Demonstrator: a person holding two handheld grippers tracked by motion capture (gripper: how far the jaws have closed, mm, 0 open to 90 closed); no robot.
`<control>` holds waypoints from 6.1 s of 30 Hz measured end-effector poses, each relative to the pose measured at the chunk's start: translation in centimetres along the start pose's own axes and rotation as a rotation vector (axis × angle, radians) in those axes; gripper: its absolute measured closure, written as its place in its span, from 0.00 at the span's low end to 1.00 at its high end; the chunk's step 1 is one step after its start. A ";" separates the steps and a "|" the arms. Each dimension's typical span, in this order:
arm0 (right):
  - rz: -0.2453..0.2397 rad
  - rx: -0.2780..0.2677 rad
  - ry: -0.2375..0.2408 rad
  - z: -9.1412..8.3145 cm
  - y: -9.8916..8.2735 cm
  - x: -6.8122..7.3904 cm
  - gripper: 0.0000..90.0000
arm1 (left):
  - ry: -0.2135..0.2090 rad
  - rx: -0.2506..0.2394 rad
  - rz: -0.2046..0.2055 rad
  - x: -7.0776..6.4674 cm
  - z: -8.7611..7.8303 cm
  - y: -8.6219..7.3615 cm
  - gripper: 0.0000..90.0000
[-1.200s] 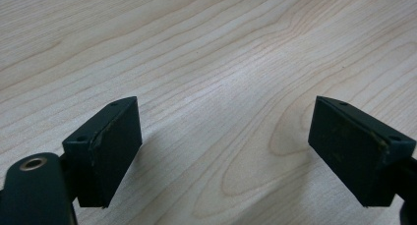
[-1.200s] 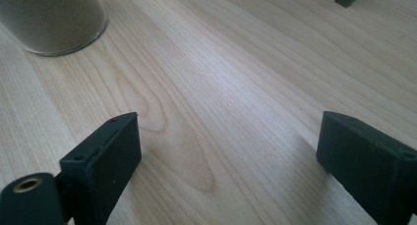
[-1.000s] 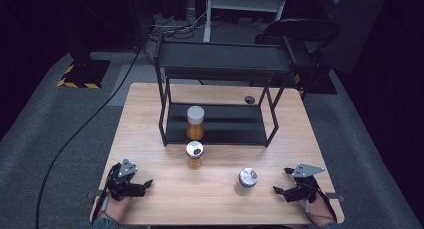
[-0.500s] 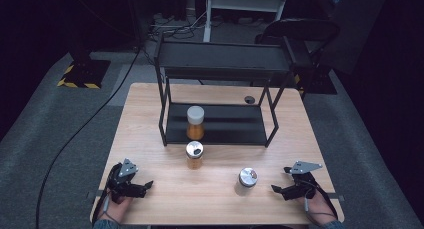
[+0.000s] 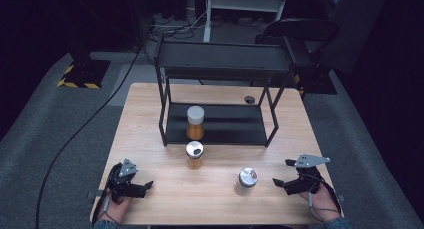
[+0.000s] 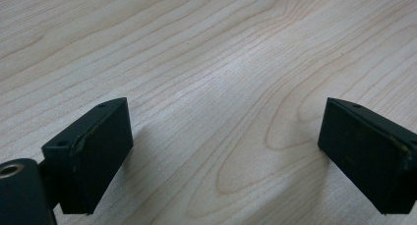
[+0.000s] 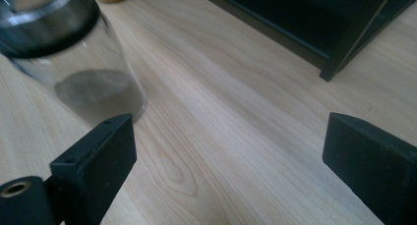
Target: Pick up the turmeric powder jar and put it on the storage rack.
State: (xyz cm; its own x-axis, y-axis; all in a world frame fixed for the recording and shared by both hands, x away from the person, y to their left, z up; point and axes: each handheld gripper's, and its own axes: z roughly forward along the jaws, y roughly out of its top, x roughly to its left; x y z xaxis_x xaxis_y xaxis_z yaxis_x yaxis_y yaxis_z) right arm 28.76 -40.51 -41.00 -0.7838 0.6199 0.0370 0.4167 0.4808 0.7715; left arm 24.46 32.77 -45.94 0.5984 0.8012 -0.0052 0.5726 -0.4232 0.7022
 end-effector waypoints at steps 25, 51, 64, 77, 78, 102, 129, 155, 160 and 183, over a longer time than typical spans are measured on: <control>-0.101 -0.007 -0.006 -0.4 6.2 1.5 0.07 | -0.004 0.003 0.004 0.1 0.1 0.1 0.06; -0.149 -0.043 -0.001 0.2 9.4 1.8 0.07 | -0.004 0.004 0.004 0.1 0.1 0.1 0.05; -0.173 -0.052 0.011 0.8 11.3 2.2 0.07 | -0.004 0.004 0.004 0.1 0.1 0.1 0.05; -0.196 -0.052 0.031 1.8 12.9 2.9 0.07 | -0.003 0.004 0.003 0.1 0.1 0.1 0.05; -0.199 -0.054 0.031 1.9 13.0 2.9 0.07 | -0.003 0.005 0.003 0.1 0.1 0.1 0.05; -0.250 -0.054 0.081 4.5 16.4 4.3 0.07 | -0.008 0.005 0.007 0.2 0.0 0.1 0.05; -0.279 -0.048 0.131 8.3 18.9 6.4 0.06 | -0.002 0.005 0.003 0.1 0.1 0.2 0.05; -0.276 -0.031 0.182 12.2 20.3 8.8 0.07 | -0.006 0.005 0.003 0.1 0.1 0.2 0.04; -0.274 -0.011 0.190 13.2 20.5 9.3 0.07 | -0.007 0.005 0.003 0.1 0.1 0.2 0.04; -0.262 0.086 0.197 17.0 21.4 10.2 0.08 | -0.009 0.007 0.007 0.1 0.1 0.2 0.04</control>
State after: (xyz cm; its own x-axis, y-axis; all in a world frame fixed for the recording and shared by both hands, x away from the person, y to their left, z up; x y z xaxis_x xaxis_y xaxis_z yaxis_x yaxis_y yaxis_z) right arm 37.55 -13.33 -34.90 -0.9397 0.3410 -0.0270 0.2203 0.6637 0.7149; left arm 24.69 32.76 -45.90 0.6070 0.7947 -0.0067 0.5727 -0.4316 0.6970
